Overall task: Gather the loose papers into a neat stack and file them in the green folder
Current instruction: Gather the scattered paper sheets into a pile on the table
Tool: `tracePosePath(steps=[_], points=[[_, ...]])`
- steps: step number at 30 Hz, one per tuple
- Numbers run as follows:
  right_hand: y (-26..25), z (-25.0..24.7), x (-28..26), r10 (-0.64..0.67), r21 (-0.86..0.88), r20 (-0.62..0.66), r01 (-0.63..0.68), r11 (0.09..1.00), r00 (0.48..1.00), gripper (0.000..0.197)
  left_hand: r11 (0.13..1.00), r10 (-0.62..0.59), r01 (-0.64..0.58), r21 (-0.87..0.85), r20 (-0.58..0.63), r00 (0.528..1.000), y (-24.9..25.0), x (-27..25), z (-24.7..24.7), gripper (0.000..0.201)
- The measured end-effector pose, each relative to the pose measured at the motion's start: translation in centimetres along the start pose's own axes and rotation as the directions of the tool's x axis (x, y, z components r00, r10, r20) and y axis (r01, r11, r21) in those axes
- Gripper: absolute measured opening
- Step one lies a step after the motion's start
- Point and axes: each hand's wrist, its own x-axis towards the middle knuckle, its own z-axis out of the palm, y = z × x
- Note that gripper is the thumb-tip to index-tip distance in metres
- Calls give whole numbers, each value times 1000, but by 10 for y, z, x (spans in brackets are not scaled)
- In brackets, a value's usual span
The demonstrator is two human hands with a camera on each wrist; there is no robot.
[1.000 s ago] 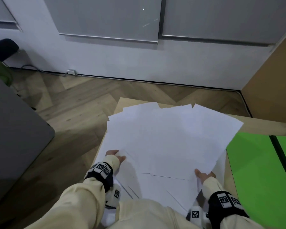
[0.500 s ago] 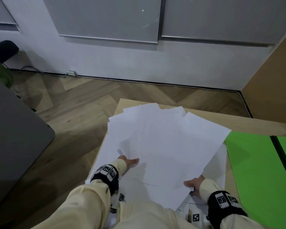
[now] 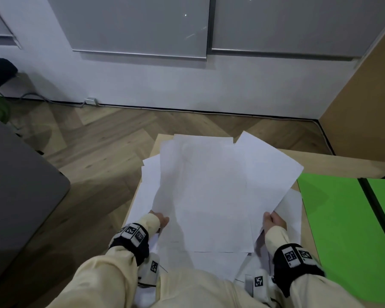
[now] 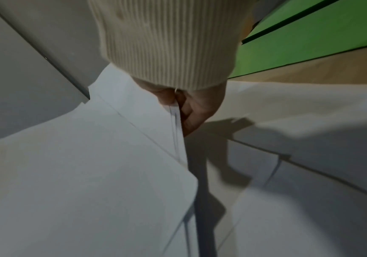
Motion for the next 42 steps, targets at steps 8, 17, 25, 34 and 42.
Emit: tracePosePath(steps=[8,17,25,34,42], points=[[-4,-1,4,-77,-67,220,93,993,972,12,886,-96,46,-461,-85,992,-1,10,-2,58],[-11,-10,-2,-162,22,219,161,987,962,13,973,34,-53,-226,-87,996,3,2,-12,44],[-10,-11,15,29,-256,104,-2,967,994,36,979,-50,35,-199,-71,996,-4,8,-23,67],[-16,29,-10,36,-304,273,50,951,961,43,937,-123,115,-329,-4,992,-16,6,15,87],[2,-23,-6,177,-338,-53,-184,923,983,42,725,-177,103,-681,-41,983,-25,12,25,76]])
